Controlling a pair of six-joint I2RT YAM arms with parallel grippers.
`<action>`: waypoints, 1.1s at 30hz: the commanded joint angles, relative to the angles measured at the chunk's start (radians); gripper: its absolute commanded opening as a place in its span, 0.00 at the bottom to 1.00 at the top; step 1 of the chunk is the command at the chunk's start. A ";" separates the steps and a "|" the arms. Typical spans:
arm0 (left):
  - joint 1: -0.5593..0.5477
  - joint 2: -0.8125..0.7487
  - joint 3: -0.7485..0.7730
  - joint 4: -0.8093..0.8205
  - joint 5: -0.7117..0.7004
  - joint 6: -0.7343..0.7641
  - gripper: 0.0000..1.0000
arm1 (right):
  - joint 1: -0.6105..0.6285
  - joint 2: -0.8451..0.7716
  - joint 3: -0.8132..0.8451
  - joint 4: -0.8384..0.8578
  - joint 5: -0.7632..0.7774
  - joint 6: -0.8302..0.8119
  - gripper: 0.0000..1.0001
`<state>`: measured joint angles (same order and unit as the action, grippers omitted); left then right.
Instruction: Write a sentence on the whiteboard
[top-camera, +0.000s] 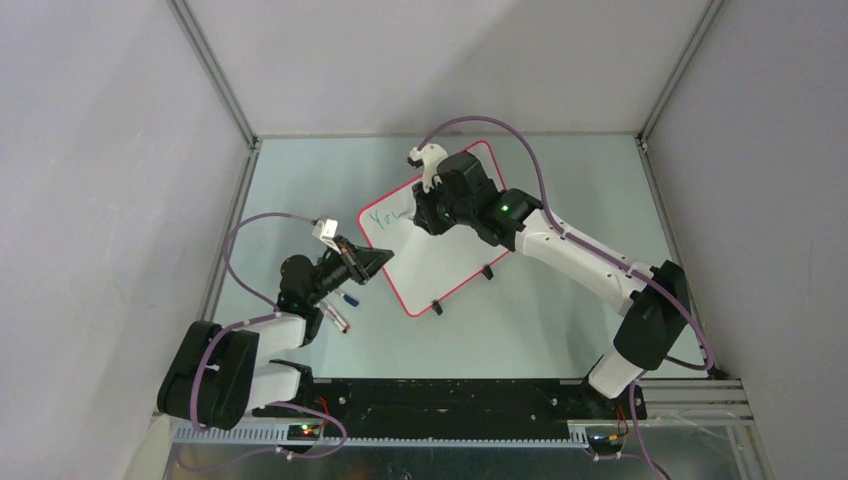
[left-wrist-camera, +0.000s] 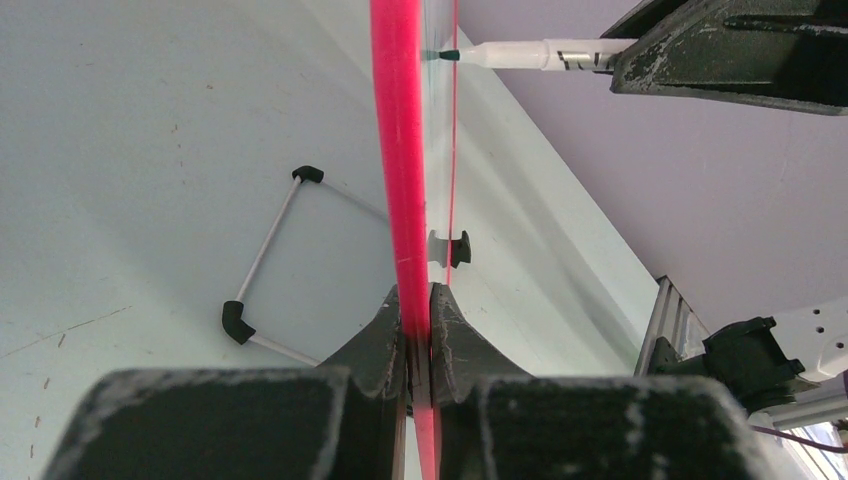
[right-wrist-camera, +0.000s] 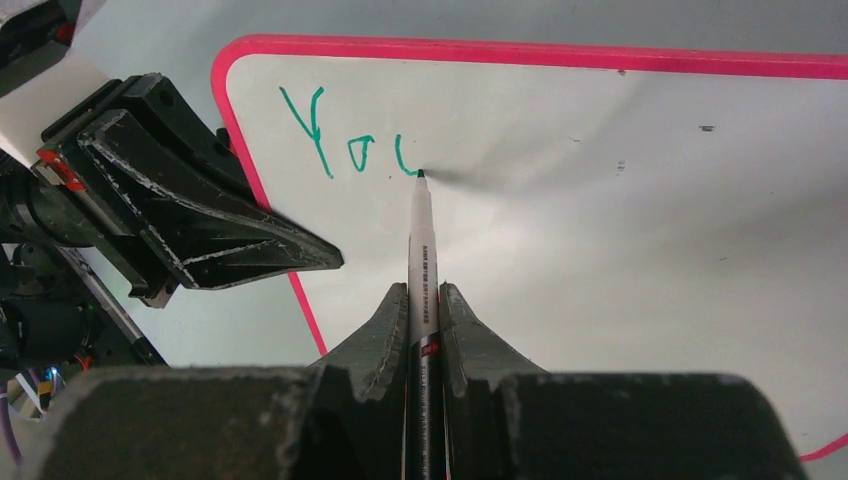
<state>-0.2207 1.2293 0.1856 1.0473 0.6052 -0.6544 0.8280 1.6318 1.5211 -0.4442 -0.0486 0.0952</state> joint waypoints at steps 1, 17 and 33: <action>-0.005 -0.010 0.012 -0.027 -0.007 0.110 0.05 | -0.009 0.004 0.056 0.015 0.033 0.001 0.00; -0.006 -0.012 0.011 -0.027 -0.006 0.110 0.05 | -0.006 0.034 0.104 0.005 0.017 -0.003 0.00; -0.006 -0.013 0.013 -0.029 -0.006 0.109 0.05 | -0.004 0.004 0.049 0.004 0.019 -0.001 0.00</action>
<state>-0.2207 1.2282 0.1856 1.0454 0.6052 -0.6544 0.8227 1.6581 1.5810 -0.4515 -0.0383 0.0956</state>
